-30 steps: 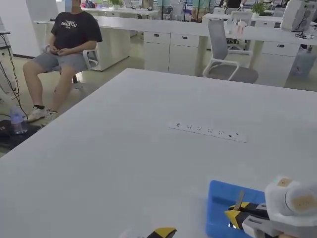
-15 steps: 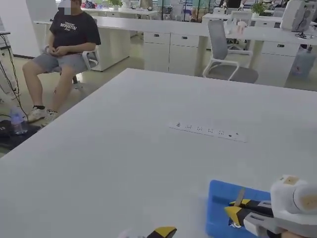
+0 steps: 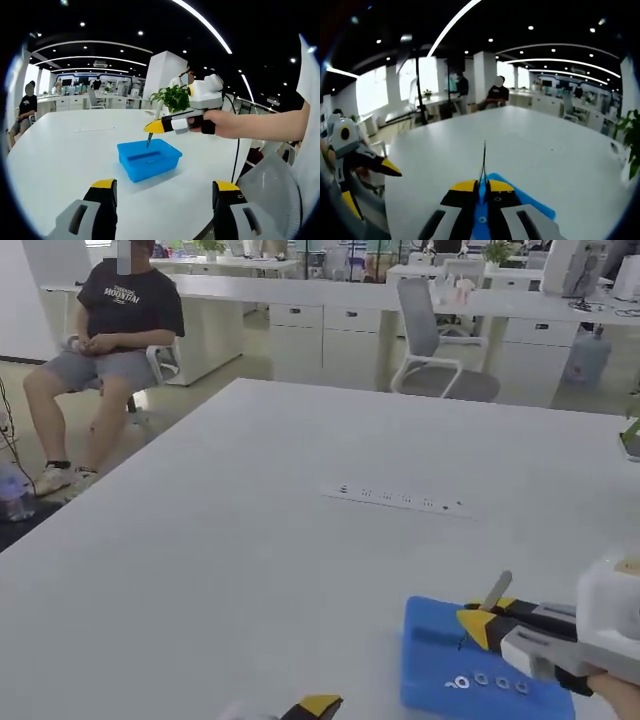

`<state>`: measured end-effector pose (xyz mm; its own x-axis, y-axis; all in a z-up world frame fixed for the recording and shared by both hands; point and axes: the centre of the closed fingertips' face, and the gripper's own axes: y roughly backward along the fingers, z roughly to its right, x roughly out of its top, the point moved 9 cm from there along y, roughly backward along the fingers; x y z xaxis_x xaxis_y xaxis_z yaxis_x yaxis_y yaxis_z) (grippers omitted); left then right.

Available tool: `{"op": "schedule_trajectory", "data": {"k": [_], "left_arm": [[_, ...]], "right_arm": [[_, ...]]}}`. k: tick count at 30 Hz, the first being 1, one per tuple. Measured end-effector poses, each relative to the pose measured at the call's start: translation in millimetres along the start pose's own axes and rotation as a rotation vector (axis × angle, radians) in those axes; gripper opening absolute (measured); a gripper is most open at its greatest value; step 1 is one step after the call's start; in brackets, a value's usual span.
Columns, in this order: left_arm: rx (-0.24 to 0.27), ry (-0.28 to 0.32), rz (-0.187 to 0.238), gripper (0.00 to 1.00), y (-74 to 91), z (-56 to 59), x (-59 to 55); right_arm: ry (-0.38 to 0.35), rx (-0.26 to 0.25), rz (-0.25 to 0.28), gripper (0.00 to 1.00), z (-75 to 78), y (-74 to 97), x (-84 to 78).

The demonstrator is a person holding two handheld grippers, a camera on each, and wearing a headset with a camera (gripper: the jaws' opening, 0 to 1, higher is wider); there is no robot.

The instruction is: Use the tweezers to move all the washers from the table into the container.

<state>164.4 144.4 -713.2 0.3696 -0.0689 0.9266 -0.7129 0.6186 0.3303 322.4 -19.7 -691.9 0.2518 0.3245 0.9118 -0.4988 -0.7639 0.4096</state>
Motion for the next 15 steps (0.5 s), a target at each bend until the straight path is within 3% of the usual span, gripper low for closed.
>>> {"op": "schedule_trajectory", "data": {"k": [3, 7, 11, 12, 14, 15], "left_arm": [[-0.02, 0.003, 0.018, 0.77, 0.2, 1.8, 1.9], [-0.02, 0.021, -0.011, 0.66, 0.9, -0.6, 0.0], [-0.044, 0.103, 0.011, 0.64, 2.7, -6.3, 0.3], [-0.053, 0.099, 0.009, 0.62, 3.3, -7.9, -0.8], [-0.063, 0.093, -0.066, 0.56, 5.6, -13.4, -9.3], [-0.091, 0.107, -0.062, 0.55, 5.6, -14.5, -8.8]], "right_arm": [[0.009, 0.003, 0.014, 0.04, -3.8, 12.3, 3.1], [0.001, 0.024, 0.019, 0.04, -11.0, 28.4, -0.4], [-0.046, 0.04, -0.002, 0.04, -14.9, 40.8, -13.3], [-0.055, 0.048, -0.006, 0.04, -15.6, 42.8, -15.8], [-0.055, 0.069, -0.02, 0.04, -17.9, 48.1, -21.6], [-0.056, 0.087, -0.031, 0.04, -19.8, 51.5, -24.7]]}}
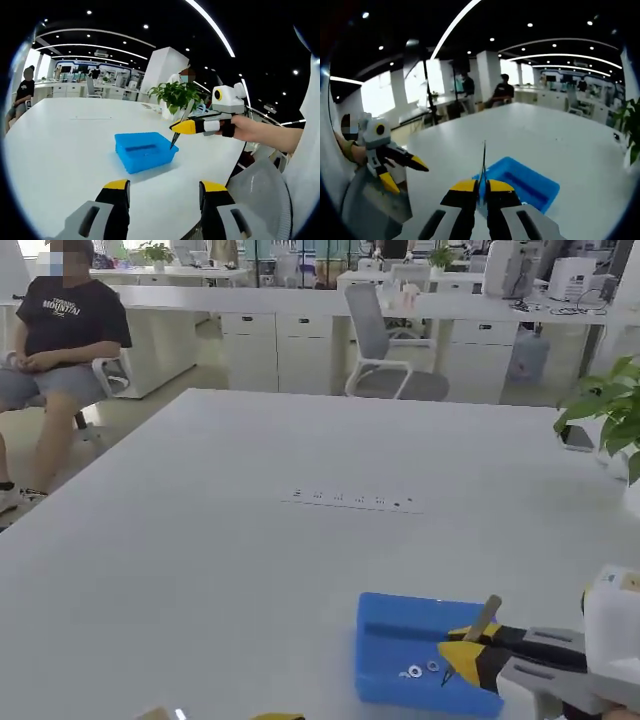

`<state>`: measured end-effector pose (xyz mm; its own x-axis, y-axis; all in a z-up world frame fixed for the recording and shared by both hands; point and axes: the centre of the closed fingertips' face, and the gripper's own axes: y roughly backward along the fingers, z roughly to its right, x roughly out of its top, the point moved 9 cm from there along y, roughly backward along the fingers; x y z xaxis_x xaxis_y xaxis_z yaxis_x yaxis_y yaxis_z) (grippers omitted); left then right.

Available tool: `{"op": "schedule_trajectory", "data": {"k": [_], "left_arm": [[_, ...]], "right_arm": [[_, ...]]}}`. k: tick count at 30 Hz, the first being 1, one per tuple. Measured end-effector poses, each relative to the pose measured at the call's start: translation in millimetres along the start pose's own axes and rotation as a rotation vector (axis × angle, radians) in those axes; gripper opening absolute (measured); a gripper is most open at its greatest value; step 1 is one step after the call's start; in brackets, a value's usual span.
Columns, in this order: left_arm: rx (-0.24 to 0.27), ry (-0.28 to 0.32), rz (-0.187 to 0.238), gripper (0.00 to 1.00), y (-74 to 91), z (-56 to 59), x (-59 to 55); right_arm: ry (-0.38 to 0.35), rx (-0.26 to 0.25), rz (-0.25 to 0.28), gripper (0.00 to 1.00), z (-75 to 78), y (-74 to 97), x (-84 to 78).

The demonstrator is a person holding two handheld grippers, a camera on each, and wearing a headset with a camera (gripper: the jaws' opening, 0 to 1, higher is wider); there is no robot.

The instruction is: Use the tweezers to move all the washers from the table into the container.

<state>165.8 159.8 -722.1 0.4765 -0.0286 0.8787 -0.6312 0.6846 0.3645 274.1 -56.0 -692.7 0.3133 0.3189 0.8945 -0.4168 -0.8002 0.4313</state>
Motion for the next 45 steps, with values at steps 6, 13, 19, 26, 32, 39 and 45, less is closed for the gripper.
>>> {"op": "schedule_trajectory", "data": {"k": [6, 13, 19, 26, 32, 39, 45], "left_arm": [[-0.11, 0.107, 0.044, 0.4, 5.8, -8.0, 13.3], [-0.181, 0.125, 0.001, 0.3, -0.5, -14.8, 33.1], [-0.315, 0.094, -0.074, 0.25, -9.0, -7.8, 46.4], [-0.371, -0.047, -0.156, 0.23, -14.2, 0.0, 59.7], [-0.375, -0.135, -0.196, 0.19, -20.5, 5.9, 67.4], [-0.358, -0.257, -0.213, 0.14, -28.9, 16.0, 78.7], [-0.402, -0.349, -0.24, 0.12, -37.7, 27.8, 86.4]], "right_arm": [[-0.002, 0.086, -0.051, 0.04, -7.9, 10.6, -14.8], [0.017, 0.255, -0.183, 0.04, -26.2, 8.2, -35.7], [0.035, 0.361, -0.212, 0.04, -39.3, -0.5, -35.1], [0.13, 0.431, -0.259, 0.04, -40.3, -7.7, -21.7], [0.22, 0.434, -0.311, 0.04, -40.2, -13.1, -14.4], [0.36, 0.455, -0.408, 0.04, -47.5, -15.2, -14.1], [0.41, 0.49, -0.442, 0.04, -54.7, -15.1, -17.9]]}}
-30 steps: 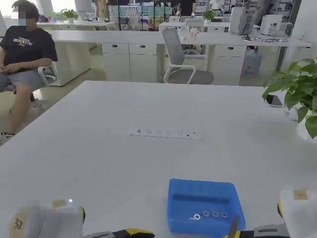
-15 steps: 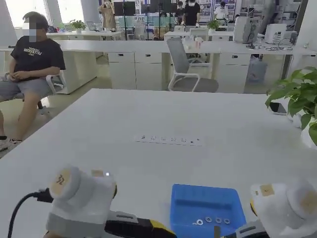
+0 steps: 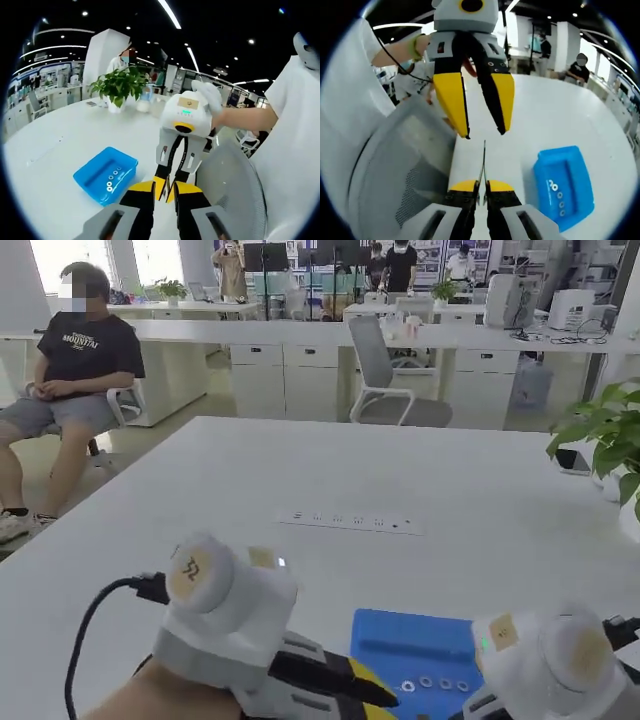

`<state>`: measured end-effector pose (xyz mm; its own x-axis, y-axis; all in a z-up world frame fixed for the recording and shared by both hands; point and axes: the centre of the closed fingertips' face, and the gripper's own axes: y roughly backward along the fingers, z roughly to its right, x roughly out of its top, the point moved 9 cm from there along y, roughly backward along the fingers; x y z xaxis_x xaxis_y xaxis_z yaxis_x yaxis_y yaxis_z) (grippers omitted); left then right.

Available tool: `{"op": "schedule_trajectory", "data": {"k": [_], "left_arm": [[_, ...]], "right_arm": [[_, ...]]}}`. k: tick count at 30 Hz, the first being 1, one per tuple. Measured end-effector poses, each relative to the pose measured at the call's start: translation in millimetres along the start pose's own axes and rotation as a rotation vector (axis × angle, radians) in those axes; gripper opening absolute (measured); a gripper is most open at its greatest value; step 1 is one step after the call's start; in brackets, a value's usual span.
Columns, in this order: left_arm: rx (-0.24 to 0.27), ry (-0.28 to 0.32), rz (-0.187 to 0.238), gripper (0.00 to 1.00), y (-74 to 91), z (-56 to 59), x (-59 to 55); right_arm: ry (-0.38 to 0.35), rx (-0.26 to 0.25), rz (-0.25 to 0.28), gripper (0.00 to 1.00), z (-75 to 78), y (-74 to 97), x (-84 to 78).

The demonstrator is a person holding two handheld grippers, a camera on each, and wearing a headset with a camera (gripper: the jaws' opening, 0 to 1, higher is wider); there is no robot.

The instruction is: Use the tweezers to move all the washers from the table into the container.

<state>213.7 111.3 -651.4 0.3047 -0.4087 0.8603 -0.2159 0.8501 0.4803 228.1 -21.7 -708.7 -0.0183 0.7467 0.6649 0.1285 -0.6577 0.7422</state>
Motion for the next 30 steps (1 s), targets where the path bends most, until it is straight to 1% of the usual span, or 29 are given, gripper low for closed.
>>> {"op": "schedule_trajectory", "data": {"k": [1, 2, 3, 4, 5, 6, 7, 9, 10, 12, 14, 15, 16, 17, 18, 21, 22, 24, 25, 28, 29, 30], "left_arm": [[-0.009, -0.028, -0.015, 0.11, -2.5, 1.1, 0.4], [-0.017, -0.032, -0.002, 0.09, -4.5, 2.7, 1.7], [-0.037, -0.015, 0.012, 0.08, -6.5, 4.0, 2.7], [-0.044, -0.009, 0.01, 0.07, -8.1, 4.6, 2.9], [-0.039, -0.017, 0.004, 0.06, -9.7, 4.4, 2.7], [-0.033, -0.04, -0.012, 0.04, -11.0, 4.3, 2.1], [-0.025, -0.083, -0.04, 0.02, -12.8, 4.7, 1.1], [-0.022, -0.105, -0.031, 0.0, -15.5, 8.3, 4.7], [-0.015, -0.115, -0.037, 0.0, -16.2, 8.7, 5.7], [-0.019, -0.145, -0.069, 0.0, -17.2, 8.4, 5.3], [-0.01, -0.187, -0.122, 0.0, -18.6, 6.0, 1.6], [-0.019, -0.191, -0.144, 0.0, -19.6, 6.0, -1.0], [-0.028, -0.196, -0.181, 0.0, -21.6, 5.5, -5.9], [-0.028, -0.204, -0.199, 0.0, -23.9, 5.6, -8.5], [-0.041, -0.21, -0.226, 0.0, -27.2, 6.3, -13.4], [-0.043, -0.213, -0.261, 0.0, -36.6, 5.9, -21.1], [-0.052, -0.208, -0.285, 0.0, -39.9, 6.3, -24.6], [-0.058, -0.228, -0.335, 0.0, -43.3, 6.8, -29.9], [-0.062, -0.25, -0.368, 0.0, -45.6, 7.5, -33.1], [-0.075, -0.271, -0.41, 0.0, -50.1, 9.0, -38.9], [-0.065, -0.279, -0.436, 0.0, -48.7, 7.3, -41.6], [-0.067, -0.285, -0.435, 0.0, -49.0, 6.3, -43.5]], "right_arm": [[0.005, 0.008, -0.003, 0.04, -0.5, -0.1, -0.6], [0.006, 0.012, -0.005, 0.04, -0.7, 0.0, -1.0], [0.007, 0.013, -0.005, 0.04, -0.9, 0.0, -1.5], [0.007, 0.013, -0.006, 0.04, -1.0, 0.0, -1.7], [0.007, 0.012, -0.009, 0.04, -1.0, 0.4, -2.4], [0.007, 0.01, -0.009, 0.04, -0.8, 0.6, -2.8], [0.004, 0.009, -0.009, 0.04, -0.7, 0.9, -3.3], [0.004, 0.005, -0.01, 0.04, -0.9, 1.4, -4.7], [0.002, 0.004, -0.009, 0.04, -0.7, 1.5, -5.3], [-0.004, -0.008, -0.016, 0.04, -0.3, 1.4, -7.9], [0.001, -0.026, -0.045, 0.04, 0.1, -0.6, -12.6], [0.005, -0.033, -0.058, 0.04, 0.3, -1.3, -14.7], [0.008, -0.048, -0.079, 0.05, 1.0, -2.3, -18.4], [0.006, -0.056, -0.086, 0.05, 0.8, -4.7, -21.0], [0.002, -0.07, -0.1, 0.05, 0.9, -7.8, -25.3], [-0.005, -0.081, -0.119, 0.05, -3.5, -19.2, -34.5], [-0.01, -0.081, -0.128, 0.05, -5.8, -23.3, -37.8], [-0.012, -0.086, -0.138, 0.05, -8.4, -28.7, -42.5], [-0.016, -0.091, -0.143, 0.05, -10.3, -32.0, -45.1], [-0.017, -0.102, -0.151, 0.05, -14.0, -37.8, -49.6], [-0.012, -0.114, -0.146, 0.05, -13.8, -38.1, -49.8], [-0.017, -0.122, -0.141, 0.05, -13.8, -38.4, -50.2]]}}
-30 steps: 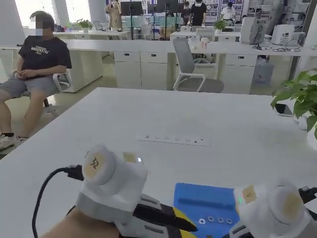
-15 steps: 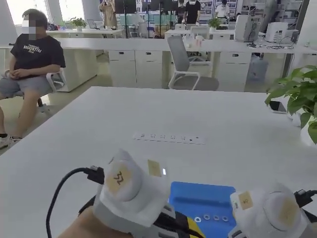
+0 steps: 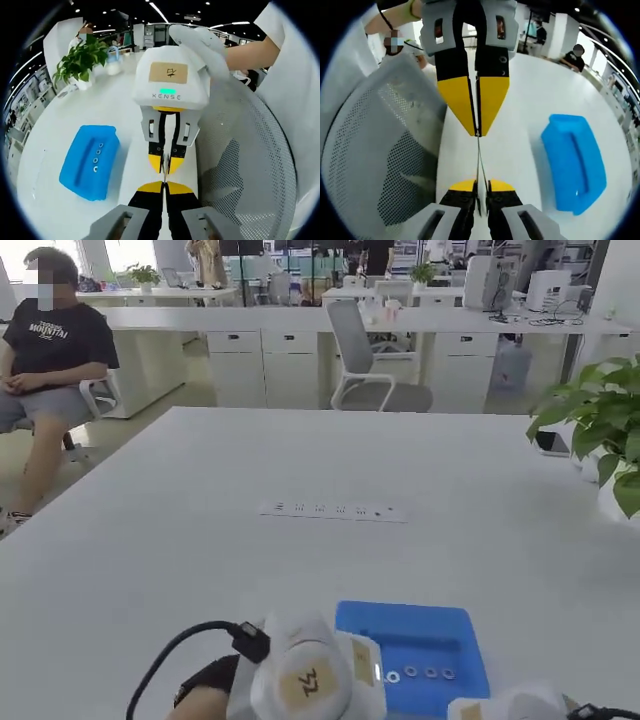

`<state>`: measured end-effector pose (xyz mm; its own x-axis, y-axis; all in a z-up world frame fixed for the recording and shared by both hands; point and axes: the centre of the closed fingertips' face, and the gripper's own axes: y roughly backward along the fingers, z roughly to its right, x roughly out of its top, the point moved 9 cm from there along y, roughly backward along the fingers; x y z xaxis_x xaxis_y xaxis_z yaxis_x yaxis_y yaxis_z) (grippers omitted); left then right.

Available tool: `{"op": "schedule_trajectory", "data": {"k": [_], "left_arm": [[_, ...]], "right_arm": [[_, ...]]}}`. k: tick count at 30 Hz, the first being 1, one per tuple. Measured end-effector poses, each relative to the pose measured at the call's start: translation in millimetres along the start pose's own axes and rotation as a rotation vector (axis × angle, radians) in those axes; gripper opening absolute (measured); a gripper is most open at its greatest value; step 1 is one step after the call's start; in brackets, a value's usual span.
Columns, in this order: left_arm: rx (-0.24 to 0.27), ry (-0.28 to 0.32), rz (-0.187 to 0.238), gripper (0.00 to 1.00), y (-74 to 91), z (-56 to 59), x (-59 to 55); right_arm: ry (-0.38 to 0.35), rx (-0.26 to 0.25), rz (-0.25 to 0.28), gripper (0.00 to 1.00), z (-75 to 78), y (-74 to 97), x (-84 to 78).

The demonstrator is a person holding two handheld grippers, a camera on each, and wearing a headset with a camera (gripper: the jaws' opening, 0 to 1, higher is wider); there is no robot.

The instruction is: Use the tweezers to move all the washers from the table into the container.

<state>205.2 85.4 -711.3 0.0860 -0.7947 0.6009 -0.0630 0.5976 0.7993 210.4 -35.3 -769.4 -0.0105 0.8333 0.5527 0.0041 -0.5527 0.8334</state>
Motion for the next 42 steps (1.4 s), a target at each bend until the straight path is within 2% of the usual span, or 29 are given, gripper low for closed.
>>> {"op": "schedule_trajectory", "data": {"k": [4, 7, 9, 11, 14, 17, 18, 23, 27, 29, 32, 35, 39, 41, 42], "left_arm": [[-0.014, 0.015, -0.019, 0.0, -1.4, -2.9, -8.0], [-0.033, 0.034, -0.035, 0.0, -3.9, -4.6, -14.5], [-0.039, 0.043, -0.041, 0.0, -5.0, -5.9, -17.1], [-0.041, 0.049, -0.051, 0.0, -5.7, -5.7, -17.6], [-0.05, 0.053, -0.07, 0.0, -7.3, -5.7, -20.4], [-0.067, 0.067, -0.091, 0.0, -10.0, -6.3, -25.5], [-0.07, 0.063, -0.109, 0.0, -11.9, -7.2, -28.3], [-0.067, 0.033, -0.174, 0.0, -19.8, -7.1, -36.4], [-0.077, 0.04, -0.226, 0.0, -27.8, -7.2, -44.8], [-0.076, 0.032, -0.263, 0.0, -30.6, -8.1, -48.1], [-0.073, 0.023, -0.309, 0.0, -33.5, -7.9, -50.4], [-0.084, 0.032, -0.337, 0.0, -35.9, -6.5, -51.9], [-0.077, 0.005, -0.405, 0.0, -37.3, -5.9, -56.7], [-0.076, 0.004, -0.426, 0.0, -37.8, -5.2, -58.7], [-0.076, 0.005, -0.42, 0.0, -37.3, -5.5, -57.9]], "right_arm": [[-0.012, -0.014, 0.025, 0.06, -1.2, -3.7, -0.6], [-0.06, -0.02, 0.064, 0.1, -2.8, -8.0, -1.6], [-0.089, -0.056, 0.094, 0.14, -2.3, -7.1, -2.3], [-0.135, -0.092, 0.147, 0.21, -3.3, -3.1, -1.9], [-0.199, -0.147, 0.224, 0.28, -6.7, 10.2, -5.4], [-0.281, -0.187, 0.263, 0.35, -9.5, 22.7, -13.2], [-0.316, -0.218, 0.282, 0.37, -10.4, 29.9, -17.7], [-0.444, -0.358, 0.366, 0.39, -17.1, 56.8, -33.1], [-0.537, -0.423, 0.43, 0.42, -24.6, 71.8, -39.5], [-0.563, -0.44, 0.451, 0.42, -26.8, 76.7, -40.5], [-0.586, -0.449, 0.456, 0.41, -26.2, 78.8, -41.4], [-0.59, -0.449, 0.455, 0.42, -25.4, 79.4, -40.7], [-0.578, -0.452, 0.445, 0.42, -24.9, 78.9, -38.1], [-0.577, -0.447, 0.446, 0.41, -25.0, 78.4, -36.9], [-0.578, -0.44, 0.446, 0.42, -25.3, 77.4, -36.2]]}}
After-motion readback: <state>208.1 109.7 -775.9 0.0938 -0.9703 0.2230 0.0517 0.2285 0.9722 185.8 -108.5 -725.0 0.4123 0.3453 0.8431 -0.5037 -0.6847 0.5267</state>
